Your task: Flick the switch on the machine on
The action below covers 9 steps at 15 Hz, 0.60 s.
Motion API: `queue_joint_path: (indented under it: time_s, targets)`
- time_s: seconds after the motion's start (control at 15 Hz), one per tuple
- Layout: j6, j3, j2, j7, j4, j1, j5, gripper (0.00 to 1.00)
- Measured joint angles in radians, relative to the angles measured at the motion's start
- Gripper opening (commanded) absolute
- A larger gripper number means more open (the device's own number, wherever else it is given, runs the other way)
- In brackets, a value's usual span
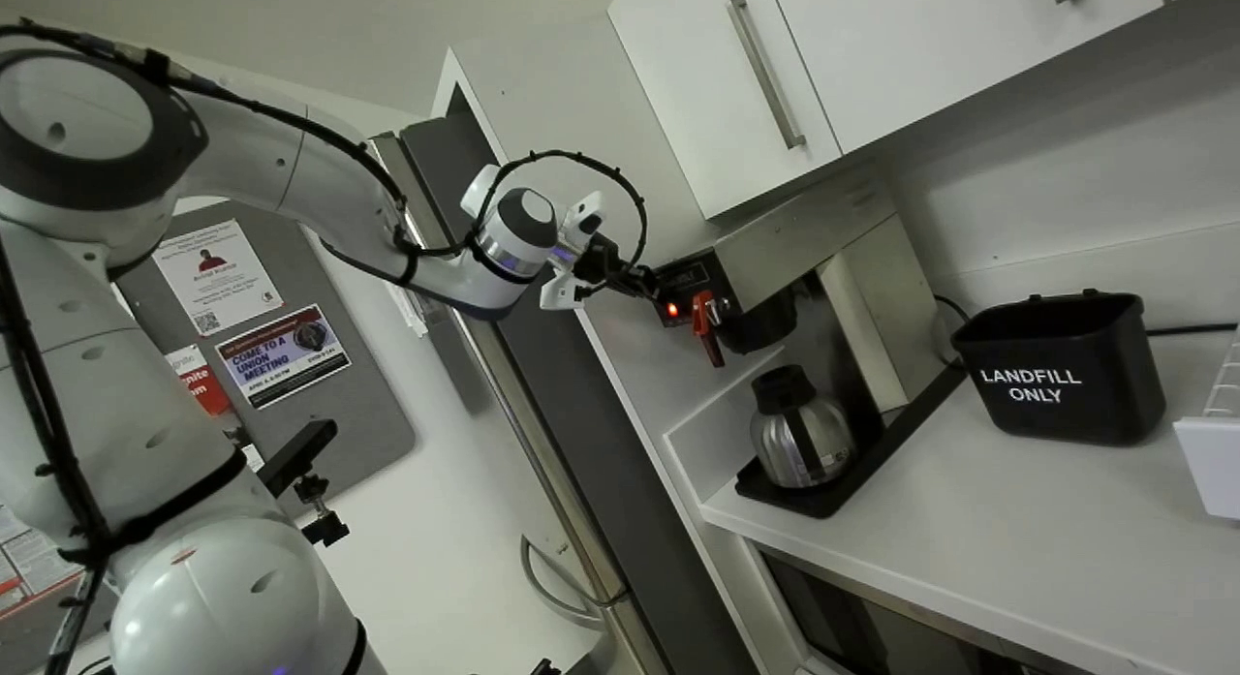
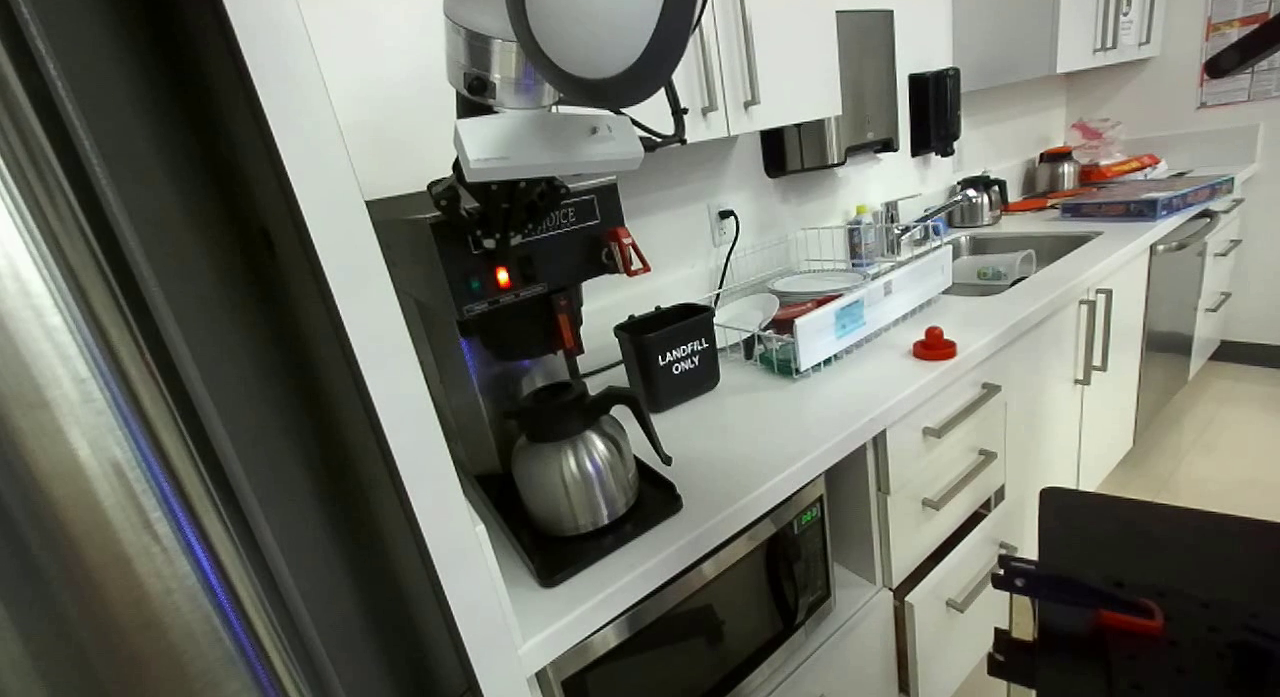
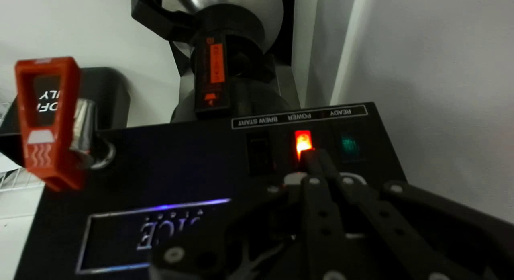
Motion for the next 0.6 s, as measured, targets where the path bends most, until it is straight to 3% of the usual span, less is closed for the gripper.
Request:
queue_joint_path:
  time_s: [0.4, 0.6]
  targets:
    - [-0.018, -0.004, -0.054, -0.102, -0.035, 0.008, 0.121, 0.0]
    - [-0.066, -0.032, -0.132, -0.192, -0.086, 0.052, 0.202, 0.0]
